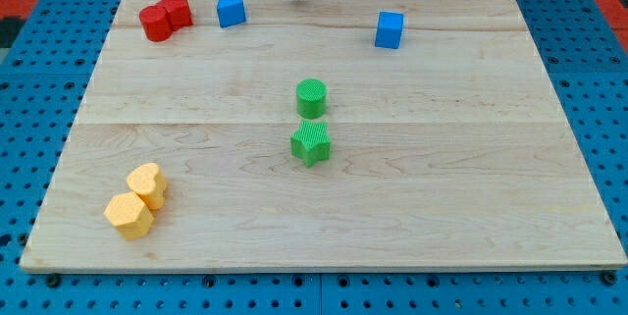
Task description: Move your arm at blue triangle
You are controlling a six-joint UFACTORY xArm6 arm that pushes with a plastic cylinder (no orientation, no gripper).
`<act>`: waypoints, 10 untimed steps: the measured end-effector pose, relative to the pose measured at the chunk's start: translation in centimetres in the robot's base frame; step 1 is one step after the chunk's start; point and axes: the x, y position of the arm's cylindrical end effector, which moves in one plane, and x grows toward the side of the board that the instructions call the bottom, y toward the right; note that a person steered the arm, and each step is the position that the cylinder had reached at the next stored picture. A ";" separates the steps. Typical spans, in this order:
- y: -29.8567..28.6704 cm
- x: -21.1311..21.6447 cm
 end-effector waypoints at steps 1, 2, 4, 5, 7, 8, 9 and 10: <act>-0.1 0.0; -0.2 0.0; -0.4 0.0; -0.4 0.0; -0.8 0.0; -0.9 0.0; -1.1 0.0; -1.2 0.0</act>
